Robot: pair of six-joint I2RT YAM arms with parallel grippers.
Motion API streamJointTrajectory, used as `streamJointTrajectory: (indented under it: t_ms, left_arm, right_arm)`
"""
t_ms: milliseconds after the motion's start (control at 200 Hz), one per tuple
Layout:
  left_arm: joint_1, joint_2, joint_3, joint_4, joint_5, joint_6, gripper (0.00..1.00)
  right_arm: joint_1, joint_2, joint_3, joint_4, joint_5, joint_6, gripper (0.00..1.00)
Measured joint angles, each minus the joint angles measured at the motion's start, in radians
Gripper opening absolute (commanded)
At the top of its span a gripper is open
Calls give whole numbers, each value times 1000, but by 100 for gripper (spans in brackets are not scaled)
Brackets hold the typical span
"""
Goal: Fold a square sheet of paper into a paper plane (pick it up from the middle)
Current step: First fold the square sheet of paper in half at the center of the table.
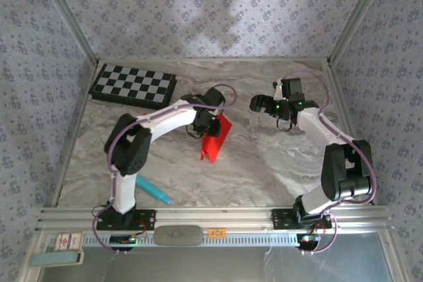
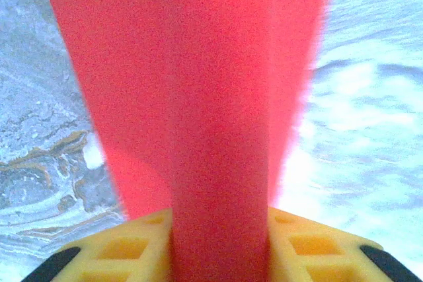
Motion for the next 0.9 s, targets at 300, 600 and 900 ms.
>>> streamJointTrajectory:
  t_ms: [300, 600, 900]
  left_arm:
    - [83, -211, -268, 417, 211, -199, 30]
    - [85, -148, -420, 658, 233, -353, 27]
    - [98, -124, -535, 742, 192, -403, 24]
  right_arm:
    - [-25, -16, -71, 93, -109, 76, 90]
    - [83, 14, -109, 189, -244, 185, 61]
    - [229, 227, -101, 239, -343, 276, 24]
